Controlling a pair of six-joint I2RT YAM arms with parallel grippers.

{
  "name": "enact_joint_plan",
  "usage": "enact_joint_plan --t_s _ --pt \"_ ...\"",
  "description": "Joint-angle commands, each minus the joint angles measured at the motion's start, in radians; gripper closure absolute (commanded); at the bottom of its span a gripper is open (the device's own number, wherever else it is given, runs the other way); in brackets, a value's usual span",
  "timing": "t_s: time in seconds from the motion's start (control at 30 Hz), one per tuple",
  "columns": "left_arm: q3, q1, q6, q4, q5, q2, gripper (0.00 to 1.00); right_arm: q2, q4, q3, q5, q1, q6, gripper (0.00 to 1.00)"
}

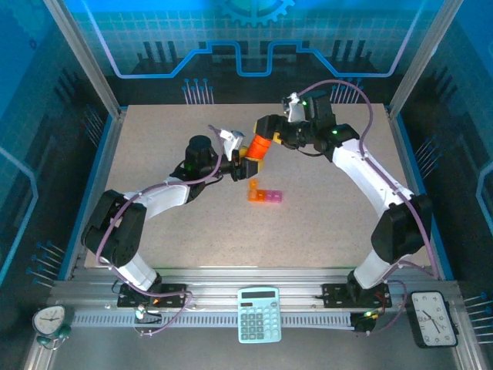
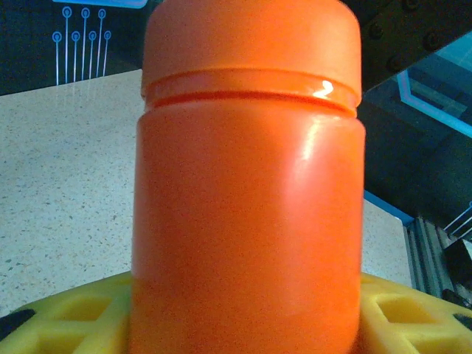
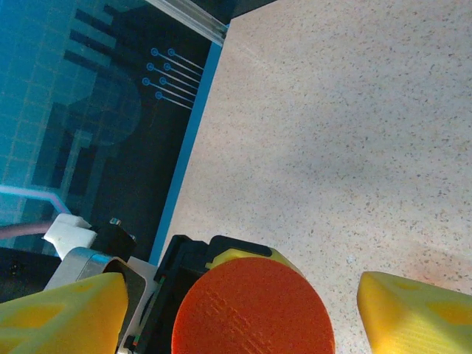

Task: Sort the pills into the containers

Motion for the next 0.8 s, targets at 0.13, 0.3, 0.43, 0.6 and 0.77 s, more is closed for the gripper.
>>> enact_joint_plan --t_s 0.13,0.3,0.43,0.6,0.77 --pt "0.043 0.008 0.026 0.004 0.027 -0.038 0.71 0.020 -0.023 0.025 -0.010 0.026 -0.026 0.37" --pt "0.051 0.009 0.023 0.004 0.020 -0.038 0.71 0.021 -0.040 0.021 -0.021 0.029 -0.054 0.46" --pt "0.056 0.008 0.018 0.004 0.020 -0.033 0.71 0.026 -0.042 0.018 -0.040 0.026 -0.085 0.51" --pt "0.070 0.008 0.003 0.005 0.038 -0.030 0.72 0.026 0.021 0.007 -0.154 0.001 -0.215 0.54" --pt "0.094 0.011 -0.026 -0.008 0.094 -0.026 0.73 0.009 0.047 -0.014 -0.283 -0.034 -0.463 0.54"
